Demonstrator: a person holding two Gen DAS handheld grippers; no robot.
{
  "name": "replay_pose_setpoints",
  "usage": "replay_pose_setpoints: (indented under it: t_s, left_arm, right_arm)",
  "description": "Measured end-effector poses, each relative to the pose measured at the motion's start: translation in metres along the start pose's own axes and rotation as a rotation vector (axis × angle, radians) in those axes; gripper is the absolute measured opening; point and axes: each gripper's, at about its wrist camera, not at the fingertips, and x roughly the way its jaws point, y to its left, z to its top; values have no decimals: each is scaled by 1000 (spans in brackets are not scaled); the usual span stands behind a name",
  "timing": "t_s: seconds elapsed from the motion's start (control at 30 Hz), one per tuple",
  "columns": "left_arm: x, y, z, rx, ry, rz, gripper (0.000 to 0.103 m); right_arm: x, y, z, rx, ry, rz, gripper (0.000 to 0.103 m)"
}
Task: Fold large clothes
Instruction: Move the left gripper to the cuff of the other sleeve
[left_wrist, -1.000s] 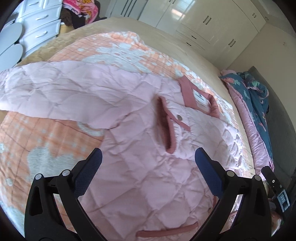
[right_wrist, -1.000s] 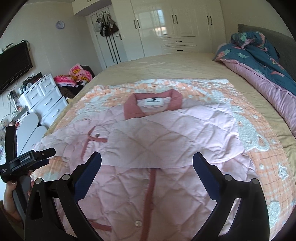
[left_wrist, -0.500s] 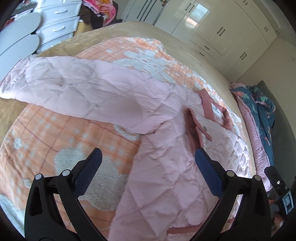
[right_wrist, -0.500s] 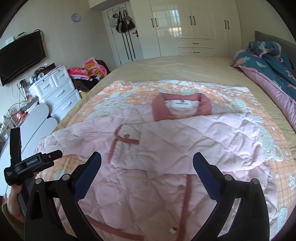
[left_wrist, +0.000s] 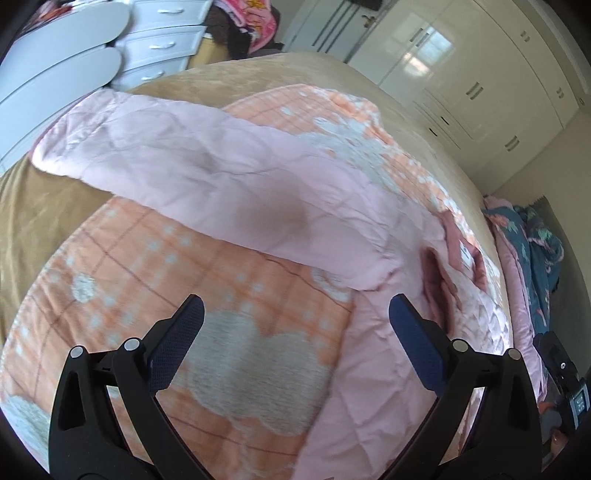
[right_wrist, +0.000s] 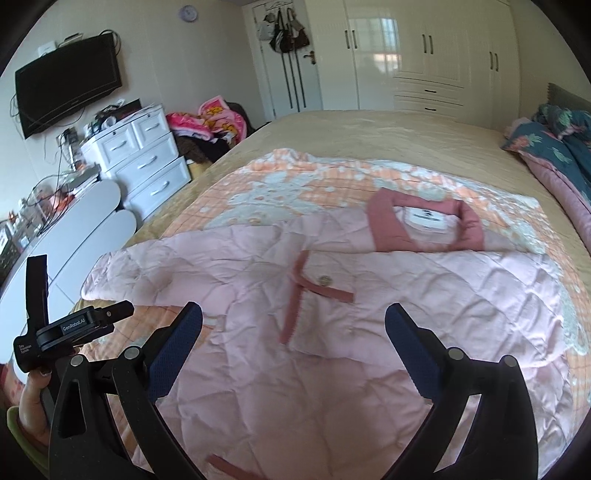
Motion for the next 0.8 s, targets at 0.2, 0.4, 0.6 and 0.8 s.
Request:
replay_pose_setpoints:
  t_s: [0.2,0.4,0.6,0.8]
  left_arm:
    - [3,32,7,-68,-19,34,94]
    - [8,71,13,-166,-36,50,94]
    - [11,108,24,-258,-72,75,94]
    - [16,133,37,-322,-107,83,94]
  right_arm:
    - [20,28,1,-49,31,29,99]
    - [38,53,-2,-90,61,55,99]
    - [52,69,-6,-116,85,73,99]
    - [61,76,-11,-128,96,78,99]
